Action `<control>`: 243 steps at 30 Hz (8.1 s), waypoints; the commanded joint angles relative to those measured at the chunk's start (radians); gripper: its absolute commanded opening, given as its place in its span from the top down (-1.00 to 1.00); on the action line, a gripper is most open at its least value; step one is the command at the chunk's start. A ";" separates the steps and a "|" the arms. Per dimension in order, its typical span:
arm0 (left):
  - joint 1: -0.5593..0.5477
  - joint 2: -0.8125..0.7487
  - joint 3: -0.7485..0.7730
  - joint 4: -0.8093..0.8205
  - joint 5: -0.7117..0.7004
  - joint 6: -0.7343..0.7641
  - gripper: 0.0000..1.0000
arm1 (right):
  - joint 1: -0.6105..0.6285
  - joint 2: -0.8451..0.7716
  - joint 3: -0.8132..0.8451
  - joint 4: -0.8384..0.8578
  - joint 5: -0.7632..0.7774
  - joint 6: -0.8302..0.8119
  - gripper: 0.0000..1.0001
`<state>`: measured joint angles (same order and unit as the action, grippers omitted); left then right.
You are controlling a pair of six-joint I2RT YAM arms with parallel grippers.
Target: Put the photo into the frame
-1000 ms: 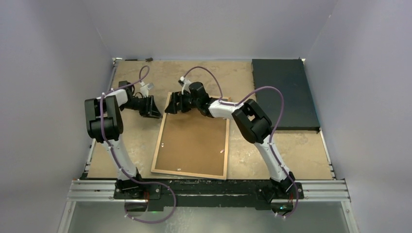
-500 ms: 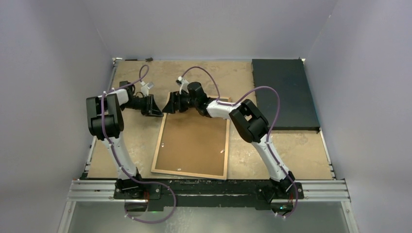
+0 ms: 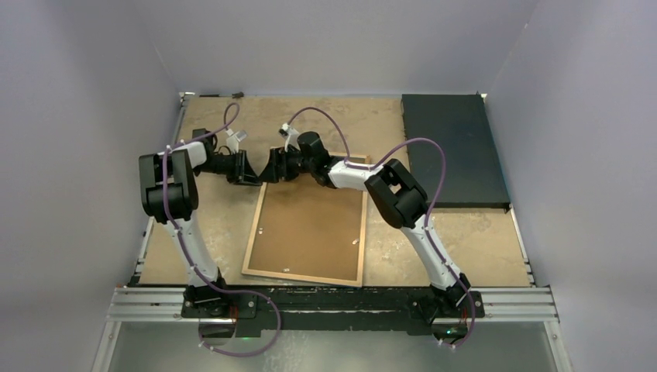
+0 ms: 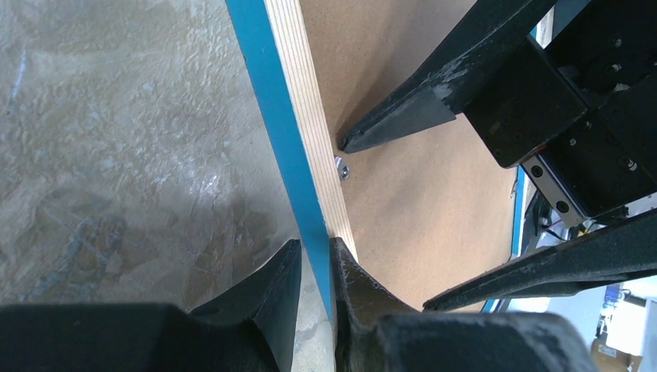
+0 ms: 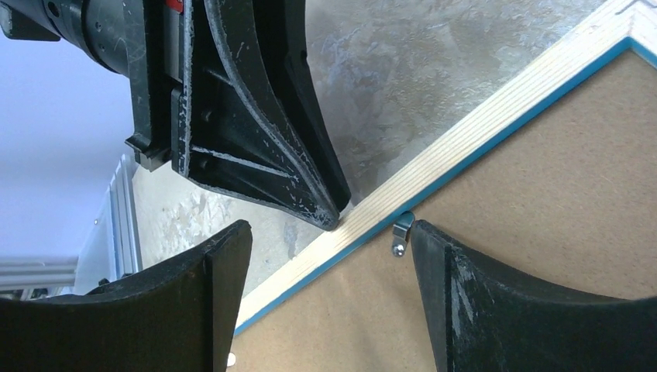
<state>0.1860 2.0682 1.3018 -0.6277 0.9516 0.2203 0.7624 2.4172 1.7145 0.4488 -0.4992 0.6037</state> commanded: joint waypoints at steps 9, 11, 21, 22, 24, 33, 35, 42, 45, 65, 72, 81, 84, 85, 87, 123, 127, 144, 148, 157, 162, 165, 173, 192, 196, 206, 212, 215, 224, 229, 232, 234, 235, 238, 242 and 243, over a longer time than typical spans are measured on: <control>-0.033 0.019 0.027 0.023 0.053 0.026 0.68 | 0.009 0.025 0.026 0.009 -0.054 -0.001 -0.51; -0.033 0.021 0.020 0.030 0.045 0.026 0.69 | 0.011 0.025 0.024 0.010 -0.062 -0.001 -0.49; -0.037 0.029 -0.006 0.051 0.013 0.033 0.92 | 0.039 0.024 0.012 0.011 -0.104 0.003 -0.46; -0.036 0.031 -0.007 0.051 0.009 0.034 0.94 | 0.040 0.025 0.010 0.014 -0.107 0.005 -0.46; -0.038 0.037 -0.009 0.052 0.007 0.034 0.98 | 0.042 0.029 0.011 0.016 -0.113 0.008 -0.46; -0.042 0.052 -0.028 0.070 -0.011 0.035 1.00 | 0.056 0.046 0.030 0.005 -0.153 0.008 -0.44; -0.045 0.053 -0.029 0.073 -0.014 0.034 1.00 | 0.061 0.045 0.021 0.009 -0.163 0.007 -0.43; -0.050 0.055 -0.031 0.079 -0.021 0.031 1.00 | 0.079 0.048 -0.008 0.044 -0.209 0.027 -0.41; -0.052 0.053 -0.034 0.083 -0.024 0.031 1.00 | 0.083 0.052 -0.009 0.052 -0.231 0.029 -0.40; -0.057 0.052 -0.051 0.087 -0.038 0.045 1.00 | 0.103 0.092 0.037 0.046 -0.414 0.008 -0.47; -0.039 0.011 0.009 -0.010 -0.028 0.076 0.84 | 0.063 -0.155 -0.089 0.005 -0.062 -0.113 -0.95; 0.033 -0.099 0.065 -0.246 -0.041 0.236 0.12 | 0.077 -0.386 -0.430 0.065 0.044 -0.061 -0.97; 0.032 -0.139 -0.011 -0.317 -0.058 0.333 0.10 | 0.107 -0.423 -0.553 0.153 -0.067 -0.019 -0.91; 0.031 -0.149 -0.047 -0.322 -0.063 0.352 0.12 | 0.124 -0.427 -0.578 0.174 -0.097 -0.011 -0.88; 0.028 -0.157 -0.102 -0.338 -0.072 0.384 0.16 | 0.166 -0.425 -0.605 0.174 -0.102 -0.014 -0.85; -0.038 -0.013 -0.096 -0.287 -0.101 0.392 0.71 | 0.243 -0.209 -0.422 0.141 -0.116 -0.015 -0.71; -0.038 -0.013 -0.096 -0.278 -0.103 0.383 0.77 | 0.243 -0.214 -0.418 0.126 -0.133 -0.039 -0.68; -0.041 -0.005 -0.094 -0.240 -0.108 0.349 0.95 | 0.259 -0.151 -0.335 0.070 -0.225 -0.115 -0.63; -0.047 0.001 -0.102 -0.225 -0.108 0.338 0.98 | 0.266 -0.147 -0.327 0.055 -0.198 -0.134 -0.62; -0.049 -0.002 -0.089 -0.231 -0.127 0.336 1.00 | 0.223 -0.192 -0.377 0.067 -0.099 -0.111 -0.68; -0.048 -0.003 -0.091 -0.225 -0.136 0.332 1.00 | 0.204 -0.185 -0.391 0.081 -0.092 -0.117 -0.66; -0.049 -0.003 -0.092 -0.224 -0.136 0.328 1.00 | 0.206 -0.185 -0.401 0.091 -0.078 -0.113 -0.66; -0.048 -0.011 -0.091 -0.228 -0.133 0.327 1.00 | 0.185 -0.183 -0.392 0.059 -0.047 -0.128 -0.65; -0.048 -0.008 -0.085 -0.227 -0.146 0.325 1.00 | 0.192 -0.228 -0.500 0.118 -0.119 -0.107 -0.54; -0.049 -0.010 -0.082 -0.224 -0.144 0.317 1.00 | 0.194 -0.216 -0.487 0.108 -0.164 -0.113 -0.48; -0.052 -0.002 -0.092 -0.202 -0.147 0.297 1.00 | 0.228 -0.193 -0.447 0.067 -0.241 -0.133 -0.39; -0.061 -0.002 -0.096 -0.193 -0.142 0.292 1.00 | 0.249 -0.164 -0.418 0.094 -0.250 -0.117 -0.37; -0.065 -0.003 -0.098 -0.190 -0.142 0.288 1.00 | 0.255 -0.150 -0.408 0.098 -0.260 -0.118 -0.35; -0.090 0.003 -0.103 -0.151 -0.143 0.256 1.00 | 0.266 -0.102 -0.366 0.075 -0.340 -0.150 -0.21; -0.094 0.021 -0.082 -0.127 -0.143 0.228 1.00 | 0.279 -0.091 -0.308 0.003 -0.381 -0.187 -0.26; -0.093 0.029 -0.048 -0.121 -0.146 0.204 1.00 | 0.243 -0.151 -0.289 -0.017 -0.296 -0.178 -0.47; -0.091 0.023 -0.014 -0.115 -0.149 0.183 1.00 | 0.203 -0.214 -0.282 -0.060 -0.195 -0.217 -0.63; -0.090 0.017 0.000 -0.112 -0.152 0.173 1.00 | 0.186 -0.252 -0.290 -0.074 -0.154 -0.236 -0.70; -0.083 -0.009 0.049 -0.111 -0.171 0.140 1.00 | 0.157 -0.368 -0.347 -0.132 -0.026 -0.291 -0.84; -0.076 -0.061 0.087 -0.141 -0.190 0.130 0.88 | 0.118 -0.509 -0.478 -0.204 0.081 -0.328 -0.87; -0.075 -0.079 0.082 -0.144 -0.197 0.128 0.81 | 0.117 -0.547 -0.521 -0.205 0.098 -0.338 -0.88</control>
<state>0.1001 2.0495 1.3476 -0.8761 0.8265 0.3550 0.9176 2.0323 1.3060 0.3126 -0.5556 0.3439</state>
